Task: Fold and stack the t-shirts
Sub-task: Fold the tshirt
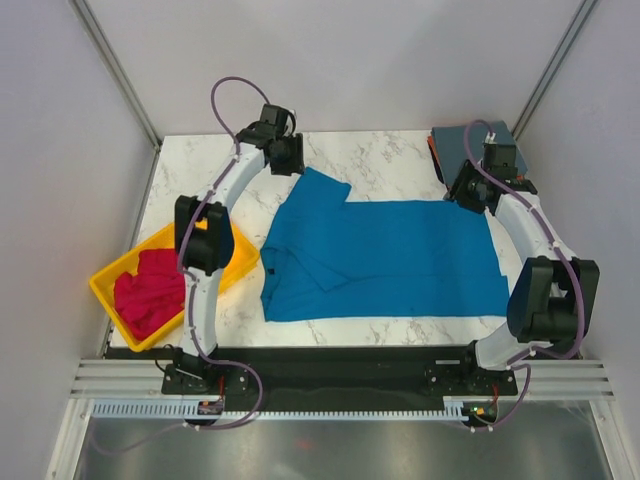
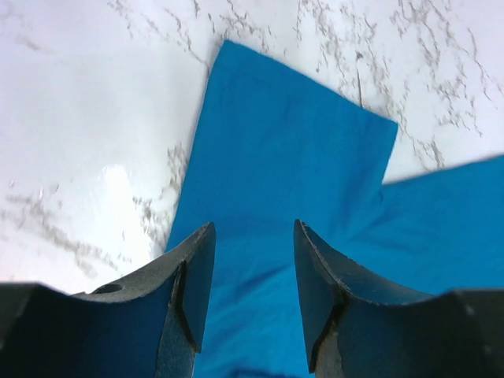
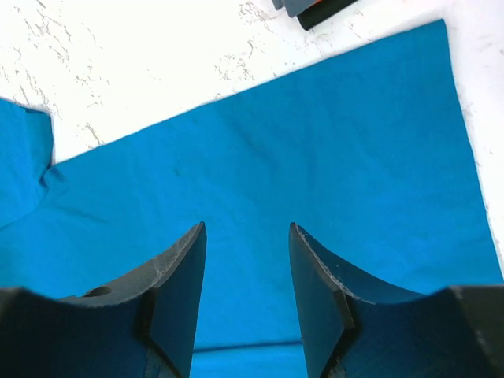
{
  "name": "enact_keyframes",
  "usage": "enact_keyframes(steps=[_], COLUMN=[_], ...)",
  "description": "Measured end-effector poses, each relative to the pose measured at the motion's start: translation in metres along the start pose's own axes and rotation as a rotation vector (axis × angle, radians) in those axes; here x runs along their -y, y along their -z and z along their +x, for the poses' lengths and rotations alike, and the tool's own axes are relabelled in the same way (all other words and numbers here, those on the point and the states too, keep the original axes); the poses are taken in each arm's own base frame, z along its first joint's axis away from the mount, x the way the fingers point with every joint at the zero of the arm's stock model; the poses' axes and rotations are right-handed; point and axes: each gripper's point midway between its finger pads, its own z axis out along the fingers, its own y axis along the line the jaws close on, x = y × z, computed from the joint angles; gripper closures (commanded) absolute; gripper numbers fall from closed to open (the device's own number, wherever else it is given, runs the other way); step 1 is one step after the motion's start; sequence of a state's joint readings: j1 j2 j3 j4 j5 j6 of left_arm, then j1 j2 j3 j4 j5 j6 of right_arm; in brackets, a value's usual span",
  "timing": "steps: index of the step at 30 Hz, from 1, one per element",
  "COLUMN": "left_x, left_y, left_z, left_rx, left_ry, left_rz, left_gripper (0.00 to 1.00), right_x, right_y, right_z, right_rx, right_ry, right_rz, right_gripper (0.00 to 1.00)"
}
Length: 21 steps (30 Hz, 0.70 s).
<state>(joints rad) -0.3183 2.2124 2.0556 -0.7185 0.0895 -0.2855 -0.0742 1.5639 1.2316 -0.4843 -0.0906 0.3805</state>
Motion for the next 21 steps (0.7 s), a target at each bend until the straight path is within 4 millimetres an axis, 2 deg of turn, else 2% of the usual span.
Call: enact_keyframes(steps=[4,6,10,14,16,21], left_x=[-0.008,-0.015,-0.034,-0.044,-0.04,-0.026], left_y=[-0.046,-0.063,-0.093,-0.12,-0.12,-0.128], left_z=[-0.018,-0.023,-0.019,-0.009,-0.018,-0.019], left_rx=[0.022,0.038,0.039,0.026,0.056,0.063], left_ry=[0.009,0.016,0.038,0.083,0.1,0.121], left_rz=[0.011,0.01,0.005,0.034,0.068,0.148], left_gripper=[0.47,0.46,0.45,0.45,0.45,0.46], right_x=[-0.002,-0.001,-0.001,-0.004,-0.007,-0.012], right_y=[-0.012,-0.02,-0.031,-0.033,-0.032,-0.031], right_z=[0.003,0.006,0.011,0.008,0.005,-0.002], right_rx=[-0.015,-0.03,-0.055,-0.049,-0.043,-0.026], right_ry=[-0.001,-0.003,-0.005,-0.004,-0.005,-0.008], right_rz=[-0.016,-0.021,-0.028,-0.041,-0.051,-0.069], right_gripper=[0.45,0.45,0.45,0.45,0.45,0.44])
